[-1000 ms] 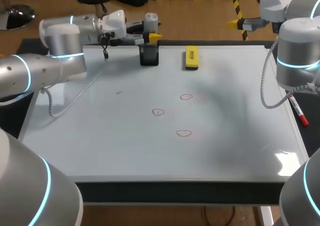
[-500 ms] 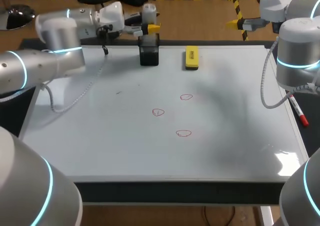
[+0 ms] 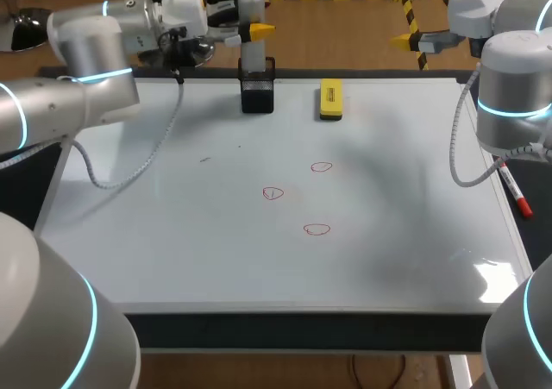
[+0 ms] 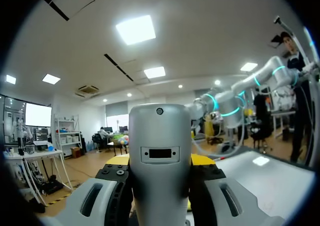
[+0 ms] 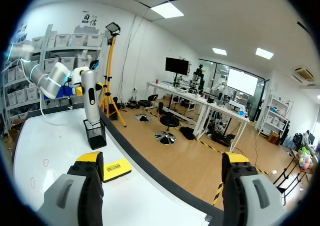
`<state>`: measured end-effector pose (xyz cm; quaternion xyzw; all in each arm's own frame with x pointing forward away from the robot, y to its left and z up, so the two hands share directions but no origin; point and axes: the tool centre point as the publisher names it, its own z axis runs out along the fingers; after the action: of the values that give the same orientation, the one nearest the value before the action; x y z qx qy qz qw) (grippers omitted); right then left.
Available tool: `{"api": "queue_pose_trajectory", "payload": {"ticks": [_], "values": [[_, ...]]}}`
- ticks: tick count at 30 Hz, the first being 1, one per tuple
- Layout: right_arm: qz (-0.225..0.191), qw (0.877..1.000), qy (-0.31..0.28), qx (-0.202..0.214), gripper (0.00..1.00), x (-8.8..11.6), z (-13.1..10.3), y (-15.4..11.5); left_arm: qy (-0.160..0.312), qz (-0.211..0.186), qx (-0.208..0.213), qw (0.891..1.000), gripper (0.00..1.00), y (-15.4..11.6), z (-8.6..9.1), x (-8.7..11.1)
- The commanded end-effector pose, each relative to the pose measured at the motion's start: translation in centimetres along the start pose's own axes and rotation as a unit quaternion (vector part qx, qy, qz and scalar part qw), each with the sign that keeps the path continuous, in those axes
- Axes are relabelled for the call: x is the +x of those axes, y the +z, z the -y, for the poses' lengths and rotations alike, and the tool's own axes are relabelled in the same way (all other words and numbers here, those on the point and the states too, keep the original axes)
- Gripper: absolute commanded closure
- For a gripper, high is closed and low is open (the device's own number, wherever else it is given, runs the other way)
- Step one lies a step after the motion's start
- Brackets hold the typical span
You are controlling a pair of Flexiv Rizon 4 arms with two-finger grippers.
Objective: Pick up the inspection probe, press it on each red-marked spot on the whiteboard one by one, put down the probe, pick up the eraser, and wipe off all the red marks.
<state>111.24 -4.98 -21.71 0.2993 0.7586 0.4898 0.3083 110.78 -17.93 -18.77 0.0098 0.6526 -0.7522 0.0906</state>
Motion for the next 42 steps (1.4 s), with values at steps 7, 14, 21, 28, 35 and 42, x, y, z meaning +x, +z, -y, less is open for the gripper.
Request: {"api": "queue_pose_trajectory", "payload": {"ticks": [7,14,21,28,35,42], "values": [[0.000,1.000,0.000,0.001,0.00,0.0,0.0,0.1,0.008,0.021,-0.016,1.000,1.00,0.4,4.0,0.8],[0.000,1.000,0.000,0.001,0.00,0.0,0.0,0.1,0.007,0.028,-0.027,0.999,1.00,0.2,6.1,1.9],[0.000,1.000,0.000,0.001,0.00,0.0,0.0,0.1,-0.017,0.046,-0.045,0.998,1.00,-0.7,7.1,3.9],[0.000,1.000,0.000,0.001,0.00,0.0,0.0,0.1,-0.043,0.064,-0.045,0.996,1.00,-1.8,6.9,6.5],[0.000,1.000,0.000,0.001,0.00,0.0,0.0,0.1,-0.051,0.067,-0.027,0.996,1.00,-3.2,6.1,9.9],[0.000,1.000,0.000,0.001,0.00,0.0,0.0,0.1,-0.052,0.077,-0.032,0.995,1.00,-5.2,5.4,12.9]]}}
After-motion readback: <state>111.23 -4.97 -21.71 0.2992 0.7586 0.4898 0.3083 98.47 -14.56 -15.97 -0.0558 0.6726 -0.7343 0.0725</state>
